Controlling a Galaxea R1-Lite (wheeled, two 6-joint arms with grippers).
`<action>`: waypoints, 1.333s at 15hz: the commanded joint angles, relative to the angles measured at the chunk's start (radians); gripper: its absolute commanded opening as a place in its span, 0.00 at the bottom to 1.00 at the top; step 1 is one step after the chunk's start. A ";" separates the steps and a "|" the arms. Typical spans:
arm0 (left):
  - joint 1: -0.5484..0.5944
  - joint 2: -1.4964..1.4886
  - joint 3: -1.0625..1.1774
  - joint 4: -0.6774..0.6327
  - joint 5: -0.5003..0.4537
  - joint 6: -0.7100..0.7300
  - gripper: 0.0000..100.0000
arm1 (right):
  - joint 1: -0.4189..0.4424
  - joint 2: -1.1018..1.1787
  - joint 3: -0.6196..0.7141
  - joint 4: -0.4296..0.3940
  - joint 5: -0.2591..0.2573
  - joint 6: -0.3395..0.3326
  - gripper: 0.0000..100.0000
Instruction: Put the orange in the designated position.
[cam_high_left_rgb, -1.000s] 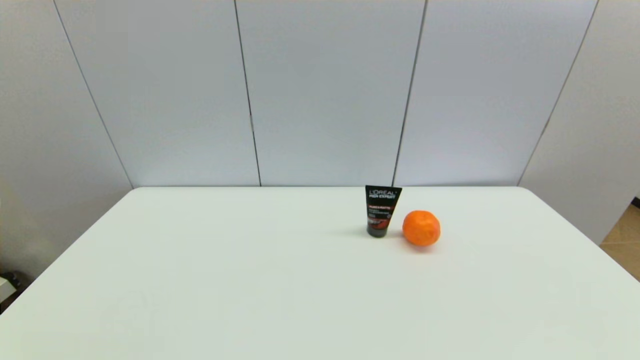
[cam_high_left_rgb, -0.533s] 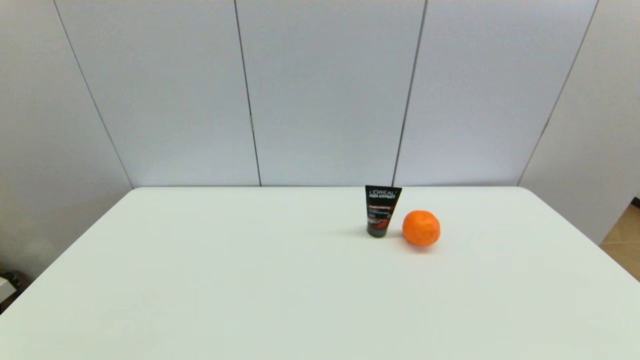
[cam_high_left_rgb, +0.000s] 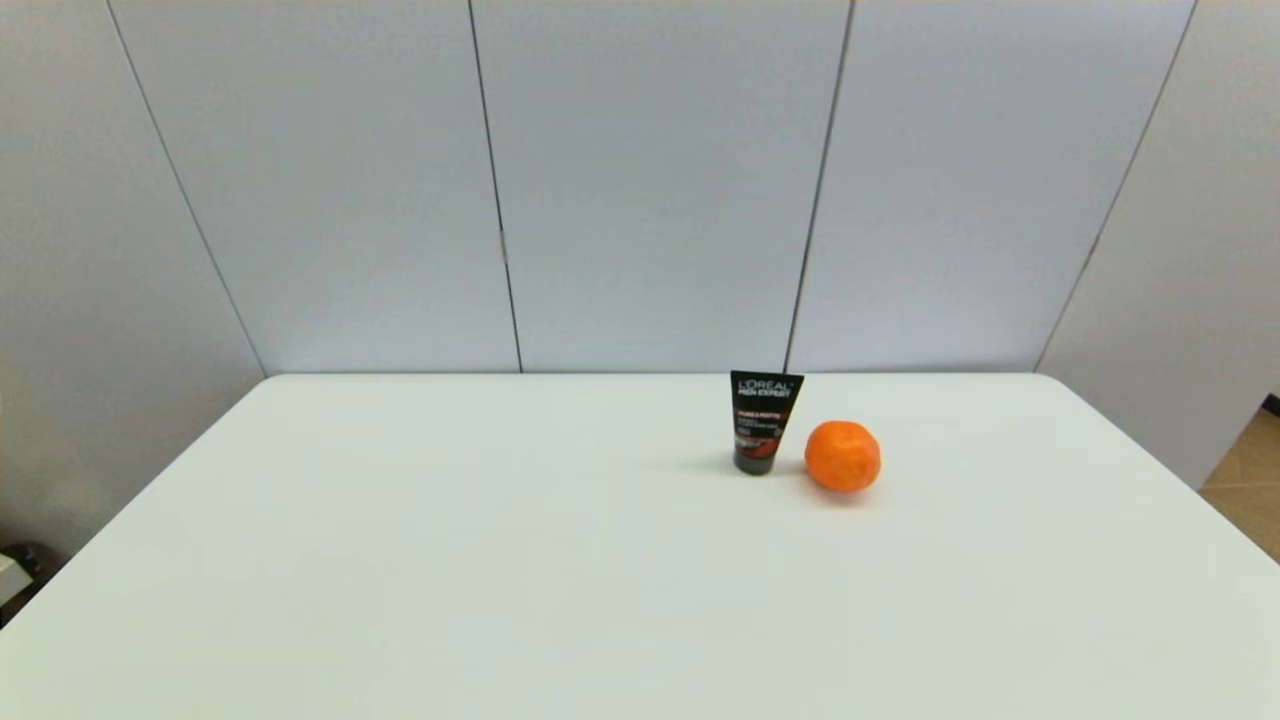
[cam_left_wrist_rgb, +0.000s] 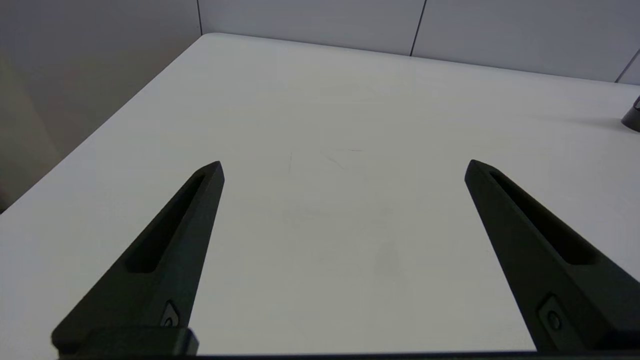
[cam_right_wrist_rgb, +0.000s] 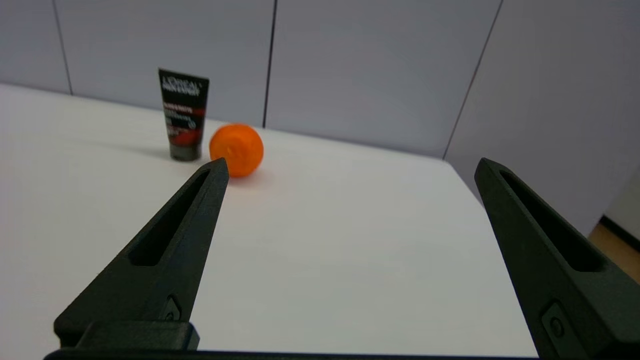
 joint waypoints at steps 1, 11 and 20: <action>0.001 0.001 0.000 -0.001 0.000 -0.001 1.00 | 0.000 -0.002 0.000 0.124 -0.002 -0.001 1.00; 0.001 0.001 0.000 -0.001 0.000 -0.001 1.00 | 0.000 -0.002 0.000 0.219 -0.007 0.054 1.00; 0.001 0.001 0.000 -0.001 0.000 -0.001 1.00 | 0.000 -0.002 0.000 0.216 -0.051 0.191 1.00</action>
